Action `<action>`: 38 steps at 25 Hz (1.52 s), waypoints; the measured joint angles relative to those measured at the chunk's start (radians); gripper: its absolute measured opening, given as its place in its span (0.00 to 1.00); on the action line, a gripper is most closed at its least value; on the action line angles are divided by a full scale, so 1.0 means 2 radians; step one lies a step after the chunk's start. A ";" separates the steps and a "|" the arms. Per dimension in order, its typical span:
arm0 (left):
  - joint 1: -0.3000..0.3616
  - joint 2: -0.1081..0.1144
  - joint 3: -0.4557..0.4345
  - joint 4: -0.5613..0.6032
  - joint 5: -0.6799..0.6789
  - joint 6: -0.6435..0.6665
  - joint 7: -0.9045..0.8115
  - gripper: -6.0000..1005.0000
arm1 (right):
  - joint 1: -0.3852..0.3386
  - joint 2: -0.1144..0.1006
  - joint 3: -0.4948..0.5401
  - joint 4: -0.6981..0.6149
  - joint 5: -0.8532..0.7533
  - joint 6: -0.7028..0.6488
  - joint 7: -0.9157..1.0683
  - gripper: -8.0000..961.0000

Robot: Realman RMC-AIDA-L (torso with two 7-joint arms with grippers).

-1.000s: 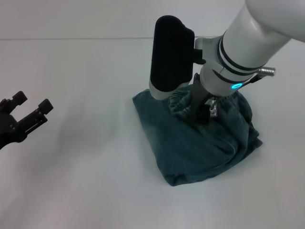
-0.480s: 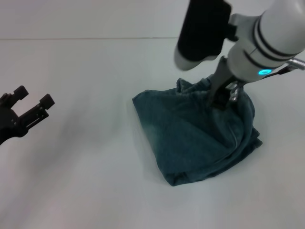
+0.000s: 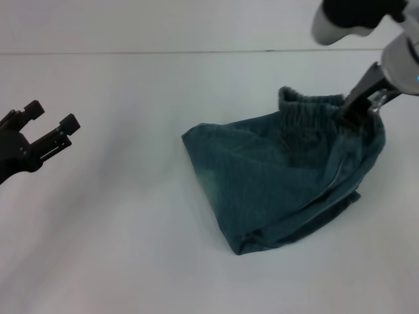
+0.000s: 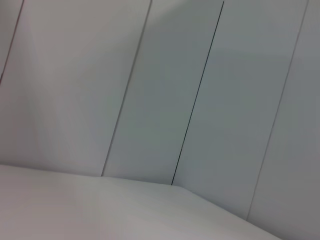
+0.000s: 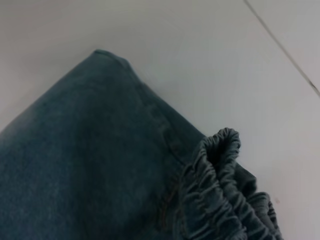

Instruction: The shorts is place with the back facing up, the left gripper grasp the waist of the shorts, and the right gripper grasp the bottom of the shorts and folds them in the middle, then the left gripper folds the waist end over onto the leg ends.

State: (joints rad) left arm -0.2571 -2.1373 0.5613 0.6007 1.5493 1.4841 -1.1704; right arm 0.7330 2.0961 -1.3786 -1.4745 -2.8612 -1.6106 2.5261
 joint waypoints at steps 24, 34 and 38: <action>-0.013 0.006 0.005 0.000 0.002 -0.008 -0.003 0.92 | -0.009 -0.017 0.322 -0.018 0.189 -0.142 -0.160 0.55; 0.004 0.009 -0.011 0.005 0.098 0.084 0.026 0.92 | -0.162 -0.002 0.317 0.123 0.463 -0.093 -0.394 0.64; 0.010 0.012 -0.036 0.007 0.141 0.132 0.030 0.92 | -0.192 -0.002 0.332 0.244 0.491 -0.087 -0.544 0.68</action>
State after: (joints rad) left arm -0.2371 -2.1133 0.4885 0.6147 1.8309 1.7475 -1.1096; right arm 0.3483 2.0921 -0.7144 -0.9858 -1.8790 -1.7850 1.4386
